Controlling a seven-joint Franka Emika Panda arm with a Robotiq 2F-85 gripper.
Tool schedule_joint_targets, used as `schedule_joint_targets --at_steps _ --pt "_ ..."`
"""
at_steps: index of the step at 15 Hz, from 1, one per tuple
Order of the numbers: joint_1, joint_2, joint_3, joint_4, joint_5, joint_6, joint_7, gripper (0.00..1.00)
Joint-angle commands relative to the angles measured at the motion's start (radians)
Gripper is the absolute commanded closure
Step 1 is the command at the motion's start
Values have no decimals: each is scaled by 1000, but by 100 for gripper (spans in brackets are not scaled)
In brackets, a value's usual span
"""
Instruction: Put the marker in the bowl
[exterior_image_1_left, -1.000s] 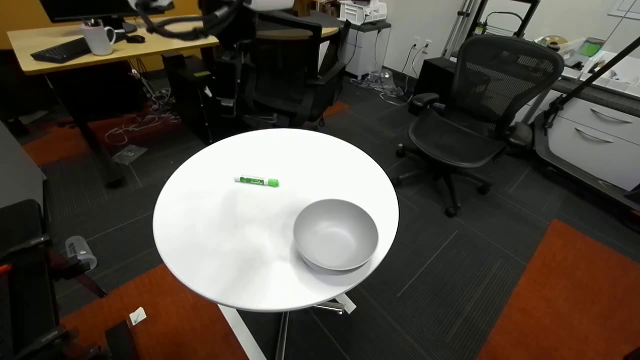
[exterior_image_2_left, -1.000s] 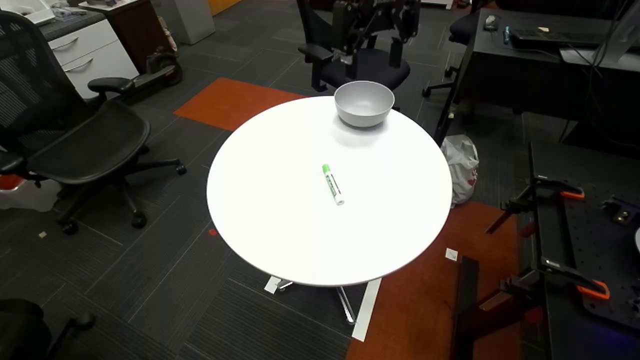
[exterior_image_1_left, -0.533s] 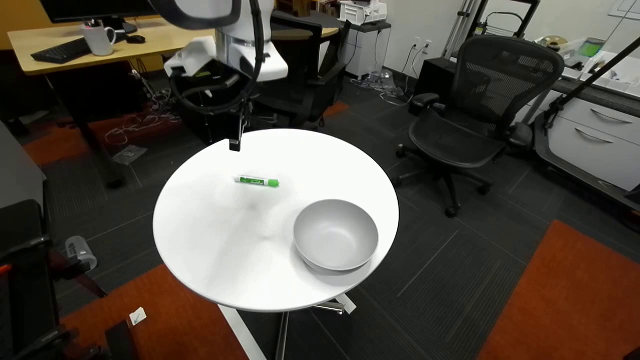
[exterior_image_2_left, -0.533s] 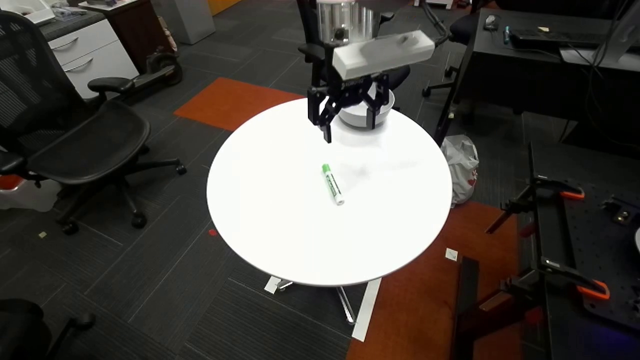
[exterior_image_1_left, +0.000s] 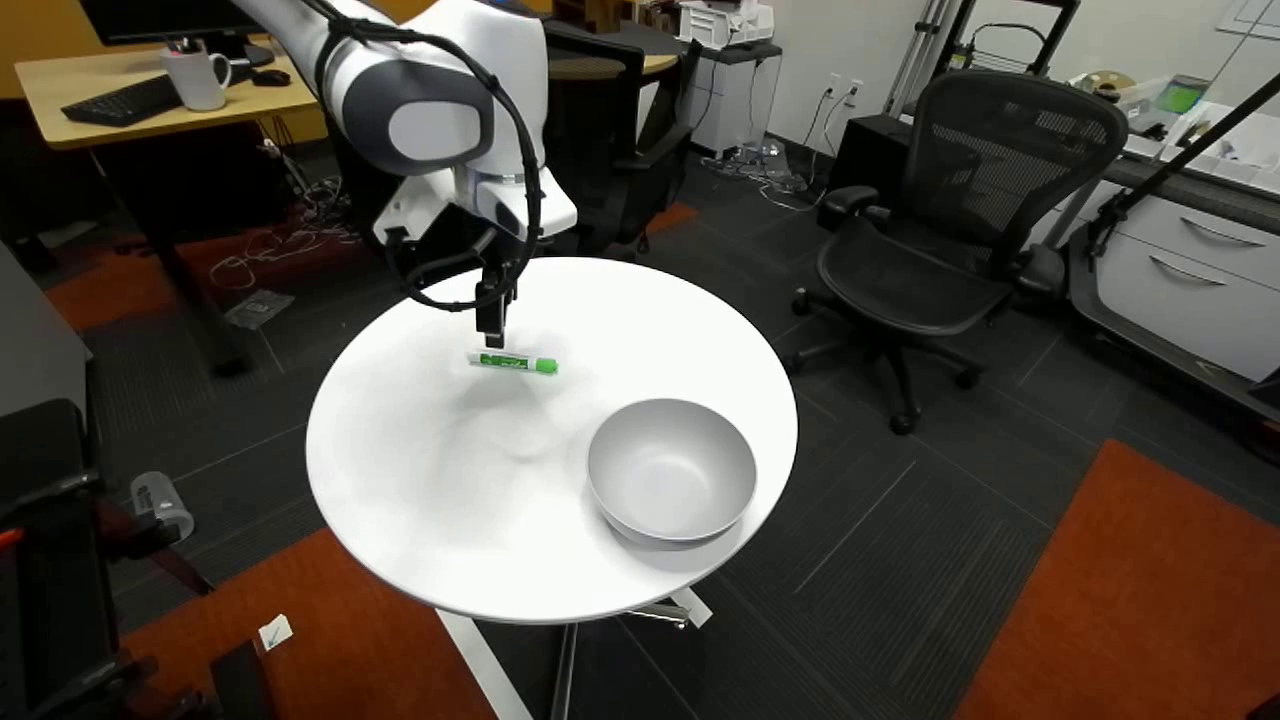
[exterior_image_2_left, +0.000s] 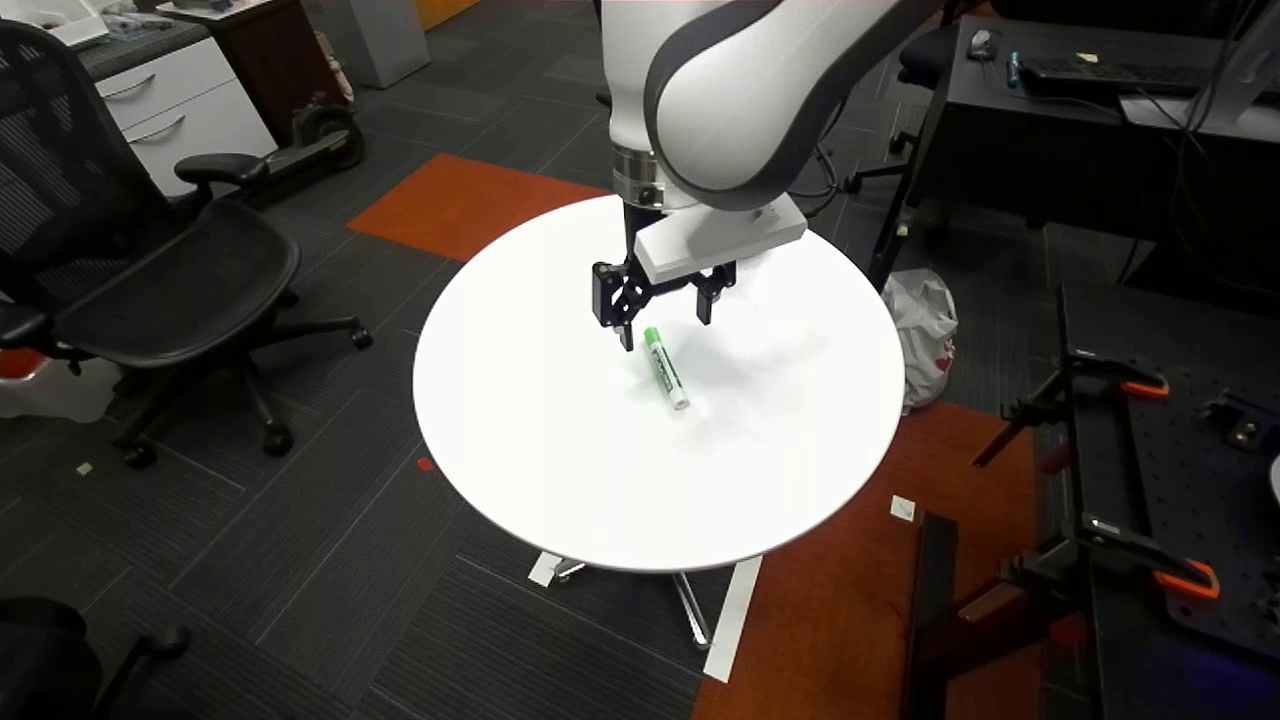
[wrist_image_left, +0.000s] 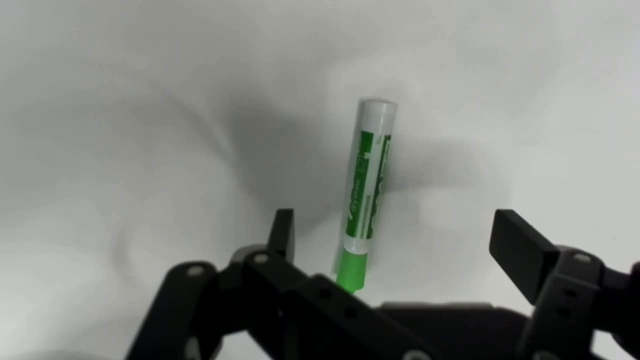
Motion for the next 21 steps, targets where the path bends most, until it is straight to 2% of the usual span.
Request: schedule_joint_targets --at_steps 1,5,13,14,15,21 --pt "20 51 -8 27 8 75 9 0" --pt "36 90 -20 45 4 106 23 0" --pt "34 141 -24 91 12 83 22 0" --pt "30 146 -22 96 15 82 18 17" --pt "31 151 -24 100 14 83 19 26" --pt "22 171 -26 118 18 79 12 73"
